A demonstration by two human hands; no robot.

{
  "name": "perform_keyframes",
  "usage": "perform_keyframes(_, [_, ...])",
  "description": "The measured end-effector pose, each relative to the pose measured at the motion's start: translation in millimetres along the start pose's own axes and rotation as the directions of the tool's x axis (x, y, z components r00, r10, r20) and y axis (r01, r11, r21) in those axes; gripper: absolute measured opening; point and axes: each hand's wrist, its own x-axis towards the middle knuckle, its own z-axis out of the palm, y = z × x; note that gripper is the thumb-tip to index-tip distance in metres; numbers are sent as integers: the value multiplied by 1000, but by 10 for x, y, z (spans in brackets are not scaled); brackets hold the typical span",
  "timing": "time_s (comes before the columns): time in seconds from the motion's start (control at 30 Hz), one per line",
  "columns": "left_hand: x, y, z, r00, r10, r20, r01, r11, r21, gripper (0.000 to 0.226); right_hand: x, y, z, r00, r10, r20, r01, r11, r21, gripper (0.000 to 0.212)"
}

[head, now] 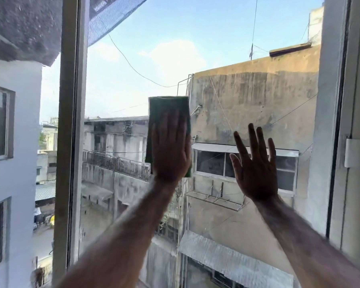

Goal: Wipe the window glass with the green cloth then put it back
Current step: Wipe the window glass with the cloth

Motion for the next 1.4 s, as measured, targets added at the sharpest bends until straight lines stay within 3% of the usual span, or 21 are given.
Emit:
perform_keyframes(0.1, [-591, 287, 17, 961, 231, 153, -226, 973, -49, 59, 17, 32, -9, 1000, 4, -1, -4, 1000, 12, 58])
perform_keyframes(0.2, [-961, -203, -201, 926, 307, 218, -309, 951, -25, 60, -34, 16, -9, 1000, 1, -5, -1, 1000, 28, 58])
perform_keyframes(0.27, [-852, -660, -348, 960, 195, 200, -207, 978, 40, 59, -21, 22, 7, 1000, 3, -6, -3, 1000, 27, 58])
perform_keyframes(0.33, [-490, -962, -426, 992, -15, 125, 6, 997, 75, 56, -26, 12, 20, 1000, 11, -13, -11, 999, 32, 59])
perform_keyframes(0.4, [-48, -898, -388, 977, -210, 32, 208, 977, 45, 55, -22, 8, 39, 1000, 4, -18, -4, 999, 36, 59])
perform_keyframes(0.43, [123, -715, -334, 970, -244, -5, 244, 969, 32, 53, -17, 13, 44, 1000, 1, -20, 0, 999, 40, 59])
perform_keyframes(0.5, [264, -236, -157, 988, -151, -24, 152, 988, 19, 52, -19, 36, 50, 1000, -2, -26, 4, 999, 49, 59])
perform_keyframes(0.6, [-38, 368, 33, 990, 135, 35, -134, 990, -45, 53, -2, 58, 37, 1000, -9, -23, 10, 999, 47, 58])
perform_keyframes(0.73, [-674, -8, -215, 917, 348, 195, -340, 938, -71, 57, -15, 66, -1, 999, -14, -29, 15, 999, 48, 58])
perform_keyframes(0.8, [-798, -510, -426, 930, 296, 217, -300, 954, -14, 55, -8, 44, -9, 1000, -7, -28, 9, 999, 53, 57])
perform_keyframes(0.9, [-513, -985, -613, 985, 46, 167, -63, 993, 96, 53, -25, 9, -6, 1000, 2, -22, -1, 998, 56, 58])
perform_keyframes(1.0, [-41, -657, -516, 980, -192, 52, 188, 979, 75, 52, -13, 14, 15, 999, -2, -38, 5, 998, 55, 58])
perform_keyframes(1.1, [-23, -28, -315, 997, -66, 30, 65, 998, 16, 50, -18, 38, 38, 999, -10, -52, 12, 999, 38, 58])
perform_keyframes(1.23, [-678, 177, -359, 977, 142, 159, -134, 989, -60, 47, -16, 65, 36, 998, -15, -69, 19, 998, 57, 58])
perform_keyframes(1.33, [-997, -312, -589, 956, 149, 254, -153, 988, -3, 52, -25, 48, 25, 998, -12, -65, 15, 999, 47, 58])
perform_keyframes(1.4, [-934, -646, -694, 967, 58, 248, -84, 992, 95, 53, -36, 24, 26, 998, -12, -65, 15, 999, 49, 59])
